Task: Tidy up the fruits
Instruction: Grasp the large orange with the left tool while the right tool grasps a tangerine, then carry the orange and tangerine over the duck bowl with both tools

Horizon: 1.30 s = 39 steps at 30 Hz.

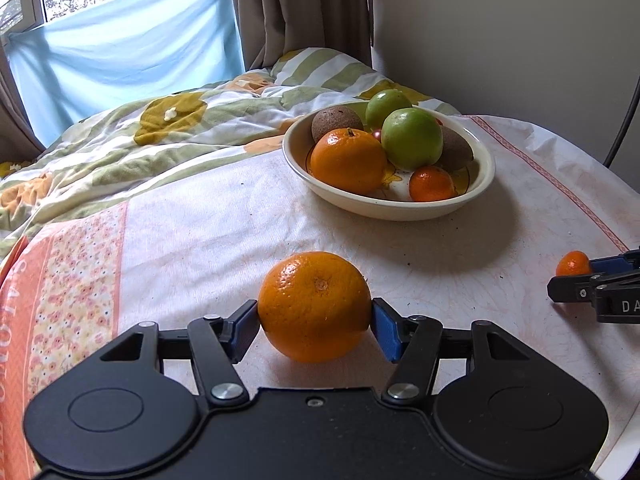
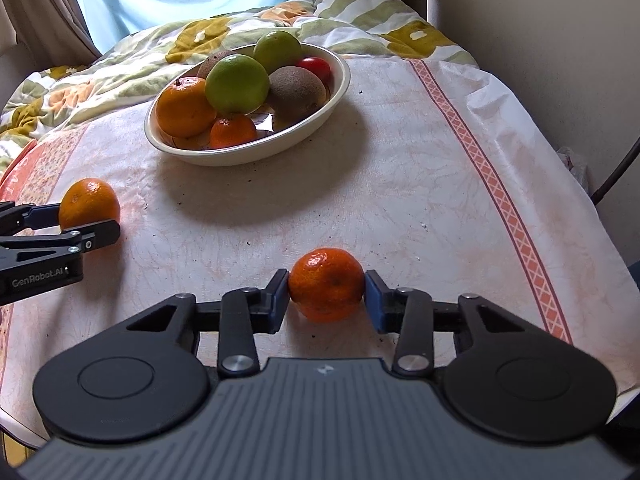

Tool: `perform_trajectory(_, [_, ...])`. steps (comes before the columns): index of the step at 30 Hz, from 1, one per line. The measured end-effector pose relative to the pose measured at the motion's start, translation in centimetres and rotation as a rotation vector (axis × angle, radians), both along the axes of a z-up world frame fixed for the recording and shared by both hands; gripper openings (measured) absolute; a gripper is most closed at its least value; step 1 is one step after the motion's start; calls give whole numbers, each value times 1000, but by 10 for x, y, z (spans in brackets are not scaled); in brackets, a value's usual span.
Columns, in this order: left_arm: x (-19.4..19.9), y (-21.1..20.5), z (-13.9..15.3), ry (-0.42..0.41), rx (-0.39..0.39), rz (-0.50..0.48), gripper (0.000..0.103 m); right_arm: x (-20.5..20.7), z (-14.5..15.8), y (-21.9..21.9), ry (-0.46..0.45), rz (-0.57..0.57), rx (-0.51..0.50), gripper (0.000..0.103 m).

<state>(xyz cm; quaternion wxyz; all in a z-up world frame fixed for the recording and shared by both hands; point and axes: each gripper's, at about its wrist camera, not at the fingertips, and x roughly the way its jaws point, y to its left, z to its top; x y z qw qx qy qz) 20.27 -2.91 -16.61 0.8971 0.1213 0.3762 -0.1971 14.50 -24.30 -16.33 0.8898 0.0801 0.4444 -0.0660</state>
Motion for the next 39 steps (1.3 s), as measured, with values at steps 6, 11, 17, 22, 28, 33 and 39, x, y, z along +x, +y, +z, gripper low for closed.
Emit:
perform_trajectory(6, [-6,3,11,-16,-15,14,64,-1,9,-1,-22,0,-5,55])
perform_trajectory(11, [-12,5,29,-39,-33,22,64,-2,28,0,-55,15,-8,55])
perform_trajectory(17, [-19,5,63,-75,-52,27,64,-2,60,2,-96,50,0,55])
perform_trajectory(22, [-18,1,93,-112,-64,26,64,2,92,5,-144,94,-18,55])
perform_trajectory(28, [-6,-7,124,-155,-74,40,64,19,124,-4,-195,120,-11,55])
perform_trajectory(33, [13,-18,140,-175,-73,62,64,45,138,-14,-226,153,5,55])
perform_trajectory(39, [41,-38,140,-163,-78,59,64,84,142,-28,-232,171,12,55])
